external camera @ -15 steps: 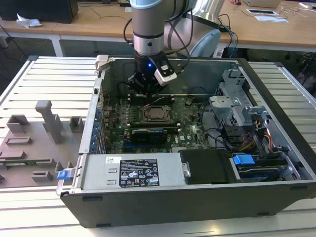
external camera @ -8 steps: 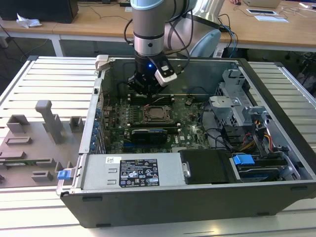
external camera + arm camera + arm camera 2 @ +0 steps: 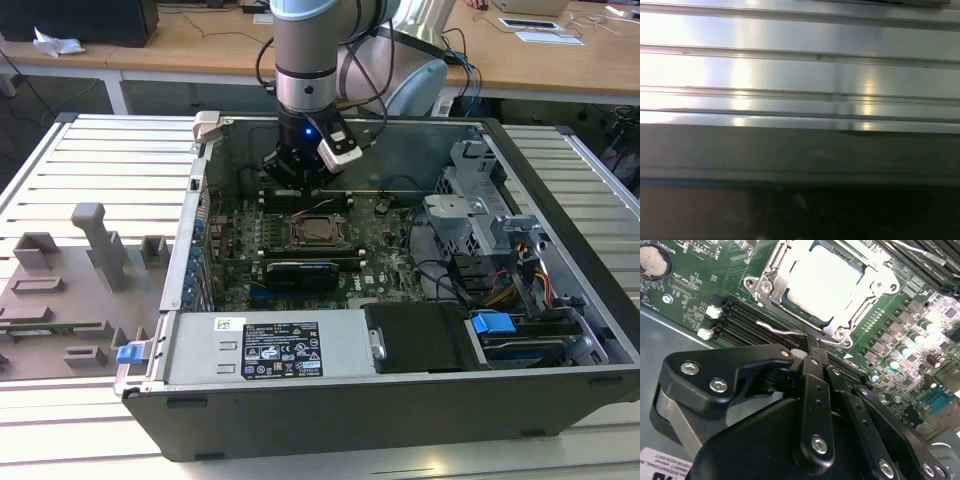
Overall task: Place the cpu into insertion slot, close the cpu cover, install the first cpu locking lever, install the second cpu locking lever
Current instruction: 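Install the first cpu locking lever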
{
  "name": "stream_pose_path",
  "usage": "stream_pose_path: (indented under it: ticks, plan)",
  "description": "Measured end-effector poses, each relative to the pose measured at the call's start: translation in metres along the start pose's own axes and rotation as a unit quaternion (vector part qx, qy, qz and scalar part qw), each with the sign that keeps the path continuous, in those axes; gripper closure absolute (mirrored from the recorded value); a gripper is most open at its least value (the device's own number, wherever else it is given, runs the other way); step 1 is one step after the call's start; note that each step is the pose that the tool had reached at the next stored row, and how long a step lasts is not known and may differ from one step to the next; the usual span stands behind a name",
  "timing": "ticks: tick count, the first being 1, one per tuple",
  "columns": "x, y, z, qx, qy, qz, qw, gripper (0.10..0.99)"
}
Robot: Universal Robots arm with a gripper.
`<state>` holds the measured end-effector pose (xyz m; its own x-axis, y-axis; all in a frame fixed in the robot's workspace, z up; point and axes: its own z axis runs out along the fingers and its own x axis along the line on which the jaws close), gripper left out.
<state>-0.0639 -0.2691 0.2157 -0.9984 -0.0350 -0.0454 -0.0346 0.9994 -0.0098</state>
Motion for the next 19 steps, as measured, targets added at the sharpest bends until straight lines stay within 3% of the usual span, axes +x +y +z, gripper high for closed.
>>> stream_pose_path:
  ticks: [10, 19]
  plan:
    - [-0.0173, -0.0004, 0.0061, 0.0000, 0.0010, 0.000, 1.0000, 0.980]
    - [-0.0260, -0.0009, 0.0128, 0.0001, 0.0014, 0.000, 1.0000, 0.980]
